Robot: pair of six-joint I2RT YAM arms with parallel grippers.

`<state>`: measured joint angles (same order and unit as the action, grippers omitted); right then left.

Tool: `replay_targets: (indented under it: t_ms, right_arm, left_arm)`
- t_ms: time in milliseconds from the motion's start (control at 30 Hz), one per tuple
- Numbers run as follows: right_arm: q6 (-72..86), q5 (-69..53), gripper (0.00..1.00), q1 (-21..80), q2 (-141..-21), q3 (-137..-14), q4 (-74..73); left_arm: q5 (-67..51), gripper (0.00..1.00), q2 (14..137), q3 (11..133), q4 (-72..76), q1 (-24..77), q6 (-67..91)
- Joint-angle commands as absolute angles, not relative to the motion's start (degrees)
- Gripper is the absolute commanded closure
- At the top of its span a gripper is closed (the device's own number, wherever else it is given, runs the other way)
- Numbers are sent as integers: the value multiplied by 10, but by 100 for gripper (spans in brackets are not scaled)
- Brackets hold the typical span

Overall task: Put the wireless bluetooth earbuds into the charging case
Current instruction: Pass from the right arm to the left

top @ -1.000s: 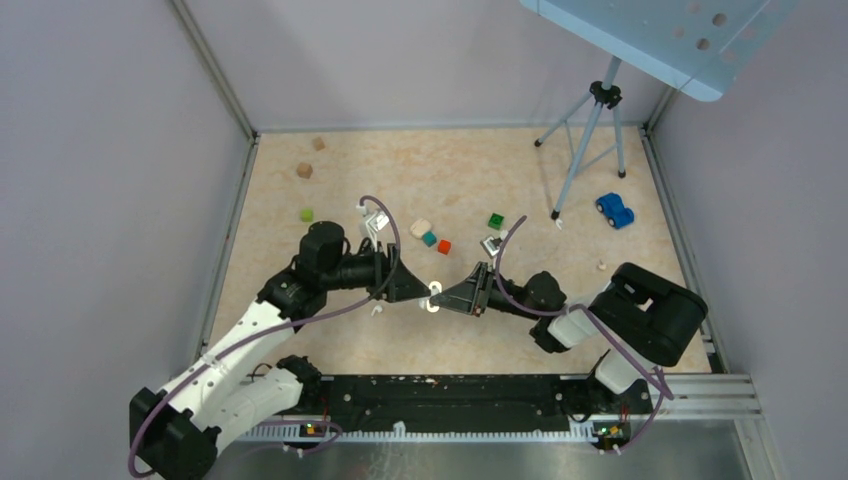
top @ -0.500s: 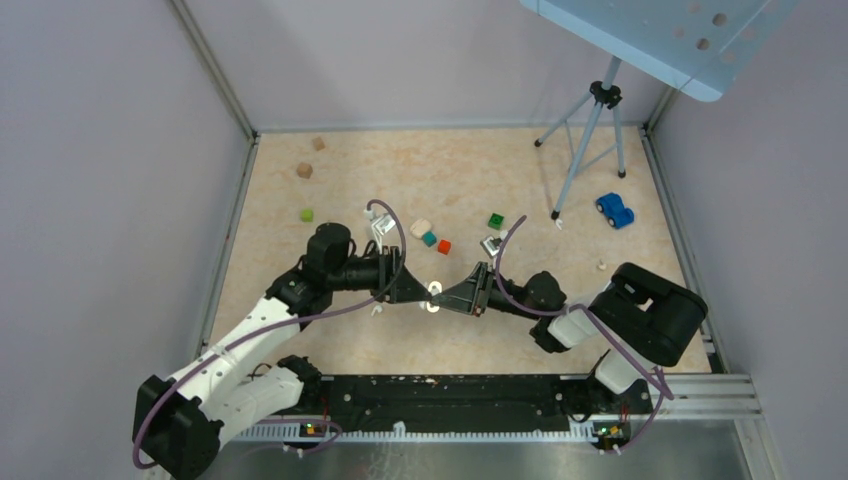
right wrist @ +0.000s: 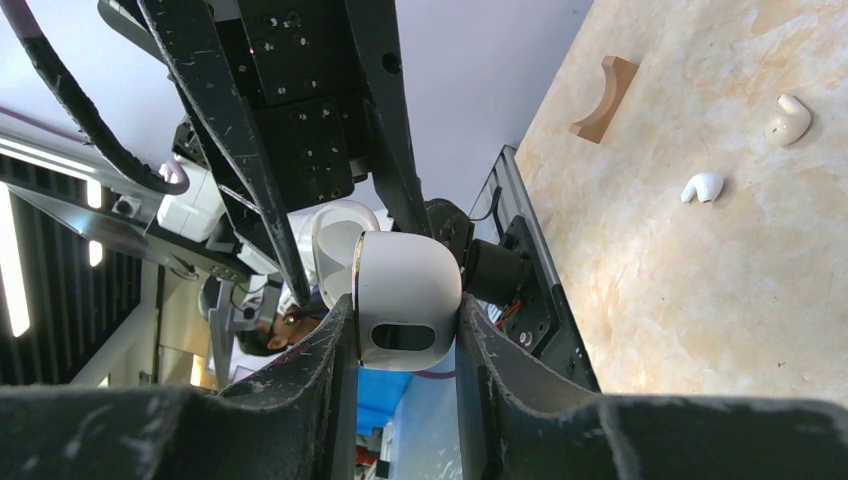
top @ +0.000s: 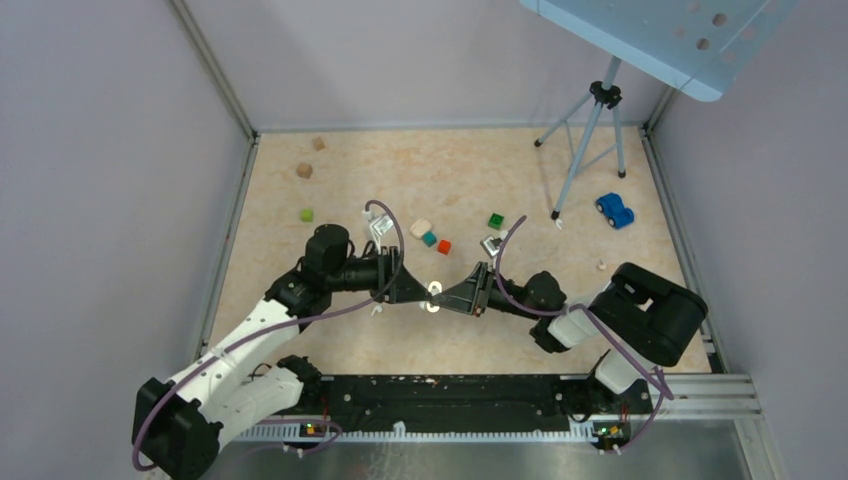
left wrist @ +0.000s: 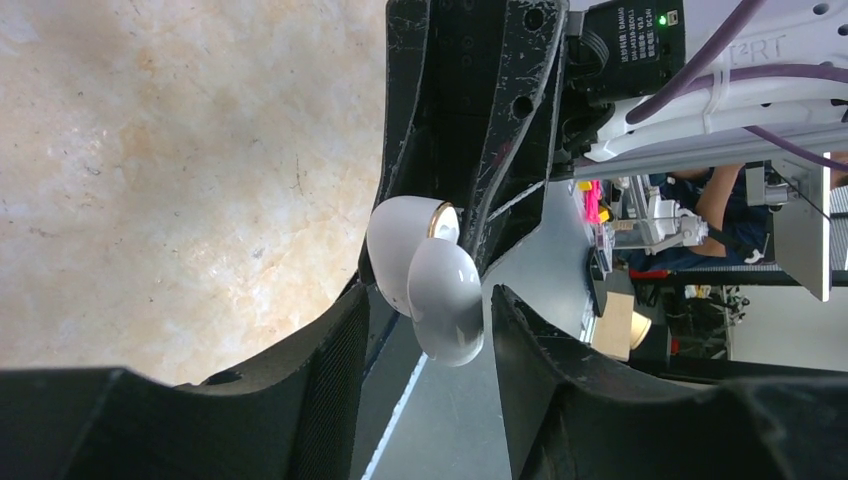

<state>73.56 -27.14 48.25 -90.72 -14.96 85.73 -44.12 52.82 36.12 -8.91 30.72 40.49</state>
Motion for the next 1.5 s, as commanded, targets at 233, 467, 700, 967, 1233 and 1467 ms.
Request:
replay_targets:
  t_ms: [233,467,700,967,1233,1467]
  right_arm:
    - [730,-275,100,480,-895,-148,958]
    - [729,-275,100,479,-893,-149,951]
    - [728,-275,100,479,-894,-153,946]
    - [731,-275,100,479,-902,-156,951]
    - [740,-275,100,479,-910,-156,964]
    - [743,-273,100,479,-913,-152,970]
  left_arm:
    - [-450,52,512,359,-61,303,406]
    - [-446,53,507,352,-62,303,407]
    - [-443,34,484,342,-63,303,405]
    - [-442,37,475,342,-60,303,412]
    - [-433,39,479,347,-61,303,411]
    - [-443,46,487,339,-39,303,427]
